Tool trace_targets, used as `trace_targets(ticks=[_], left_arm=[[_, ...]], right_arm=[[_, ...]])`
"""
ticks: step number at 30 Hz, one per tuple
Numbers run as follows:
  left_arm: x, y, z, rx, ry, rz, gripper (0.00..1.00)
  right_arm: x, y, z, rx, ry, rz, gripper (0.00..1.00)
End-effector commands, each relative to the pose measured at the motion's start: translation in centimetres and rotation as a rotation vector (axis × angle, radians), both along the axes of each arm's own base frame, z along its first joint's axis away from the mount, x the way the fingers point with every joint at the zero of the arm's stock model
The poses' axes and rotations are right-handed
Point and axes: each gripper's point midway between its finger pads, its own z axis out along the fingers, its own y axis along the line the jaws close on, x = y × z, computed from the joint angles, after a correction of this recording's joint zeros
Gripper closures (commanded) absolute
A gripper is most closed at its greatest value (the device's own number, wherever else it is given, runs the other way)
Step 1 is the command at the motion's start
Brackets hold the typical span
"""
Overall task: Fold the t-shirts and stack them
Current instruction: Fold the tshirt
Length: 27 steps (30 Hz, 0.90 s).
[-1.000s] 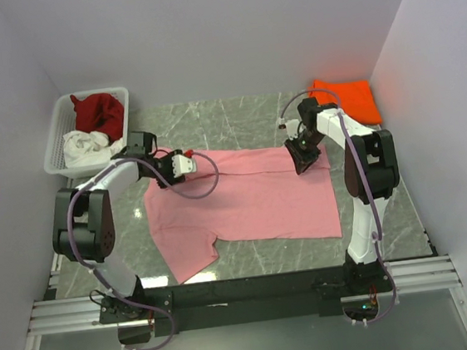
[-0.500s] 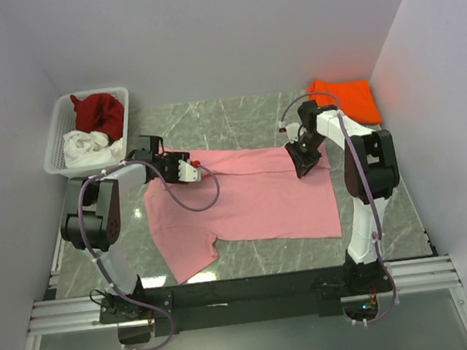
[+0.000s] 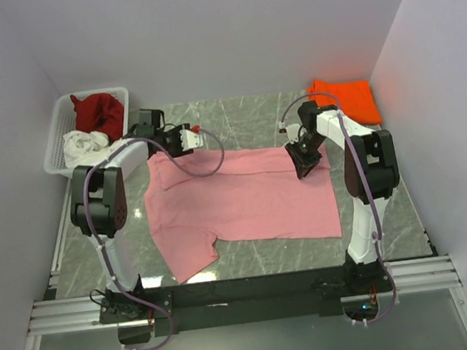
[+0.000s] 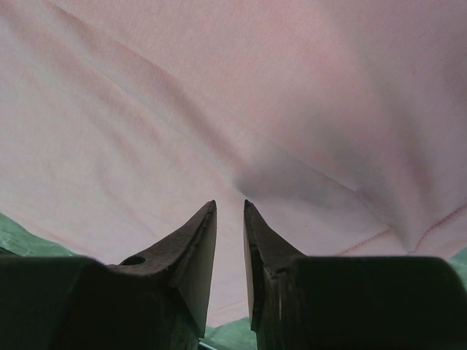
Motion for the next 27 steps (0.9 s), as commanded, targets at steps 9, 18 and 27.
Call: trace_targets(ticks=[9,18,27], left_arm=[[-2.5,3.4,0.3,-0.028,0.289,-0.032,0.56],[-5.7,2.1,-3.6,0.105,0.168,-0.126,0.45],[-4.7,0.6,-4.3,0.114,0.098,-0.145,0.45]], right_arm=[[-0.1,-0.8,0.7,0.002,0.002,-0.012,0.71],[-0.2,-0.5,0.5,0.015,0.017,-0.017,0.71],[-1.5,-0.6,0.5,0.015,0.044,-0.019,0.71]])
